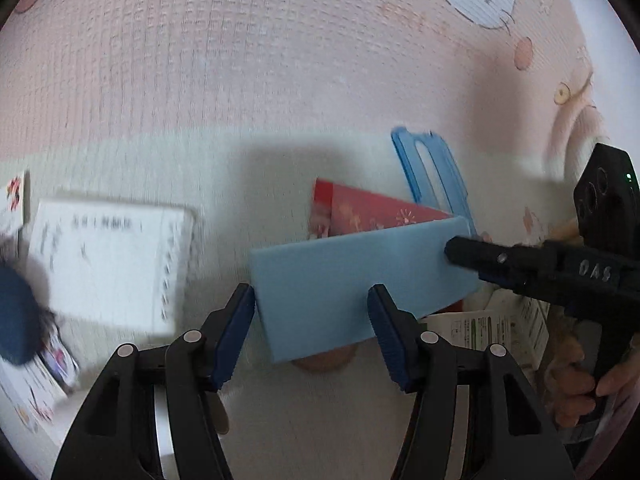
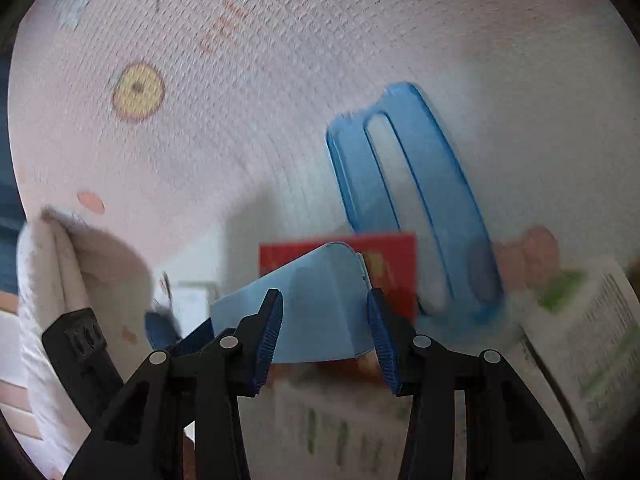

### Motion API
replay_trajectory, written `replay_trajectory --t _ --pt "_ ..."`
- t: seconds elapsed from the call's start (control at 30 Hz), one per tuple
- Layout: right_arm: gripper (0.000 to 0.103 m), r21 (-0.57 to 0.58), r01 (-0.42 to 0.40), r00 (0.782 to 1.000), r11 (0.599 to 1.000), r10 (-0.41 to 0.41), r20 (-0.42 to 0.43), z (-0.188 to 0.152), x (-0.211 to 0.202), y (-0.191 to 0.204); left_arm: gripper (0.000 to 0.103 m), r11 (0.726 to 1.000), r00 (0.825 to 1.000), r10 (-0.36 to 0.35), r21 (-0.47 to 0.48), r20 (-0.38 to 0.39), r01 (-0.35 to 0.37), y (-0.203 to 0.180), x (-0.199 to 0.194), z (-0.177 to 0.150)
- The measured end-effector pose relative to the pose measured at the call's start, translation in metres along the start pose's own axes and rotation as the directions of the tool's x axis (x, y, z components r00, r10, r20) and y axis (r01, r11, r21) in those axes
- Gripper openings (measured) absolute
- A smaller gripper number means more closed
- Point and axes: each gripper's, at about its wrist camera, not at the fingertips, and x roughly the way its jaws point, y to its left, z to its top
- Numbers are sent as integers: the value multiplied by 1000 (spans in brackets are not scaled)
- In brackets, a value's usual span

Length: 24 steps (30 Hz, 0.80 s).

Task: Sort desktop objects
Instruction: 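Close the right gripper on the light-blue glasses case and lift it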

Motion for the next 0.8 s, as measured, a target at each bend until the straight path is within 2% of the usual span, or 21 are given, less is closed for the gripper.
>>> replay_trajectory --t 0.1,0.2,0.27,0.33,0.4,0.5,0.63,0.8 --pt "42 -70 70 998 995 -71 -2 -13 2 13 63 999 1000 -17 -46 5 17 3 6 0" --pt "42 -125 97 995 987 -98 -5 -21 5 20 63 997 1000 -12 -75 23 14 2 -4 -10" --pt "42 -148 90 994 985 -98 -46 -28 3 15 63 998 1000 -2 -59 23 3 5 -13 -19" --pt "42 -197 98 991 975 -114 -72 -36 6 23 63 999 1000 2 -35 22 -2 -11 -4 -16" --pt "42 -240 109 990 965 -127 -63 -44 7 25 64 999 1000 5 -32 27 -4 -22 5 -16" --pt "42 -243 106 994 964 -113 -15 -51 4 23 64 1000 999 10 -28 32 -9 -28 9 -15" --pt "44 -259 97 995 961 -93 28 -59 -5 25 64 999 999 20 38 45 -22 -39 5 -27" --pt "45 -325 67 998 943 -63 20 -74 -6 28 64 987 996 58 147 69 -68 -45 -5 -50"
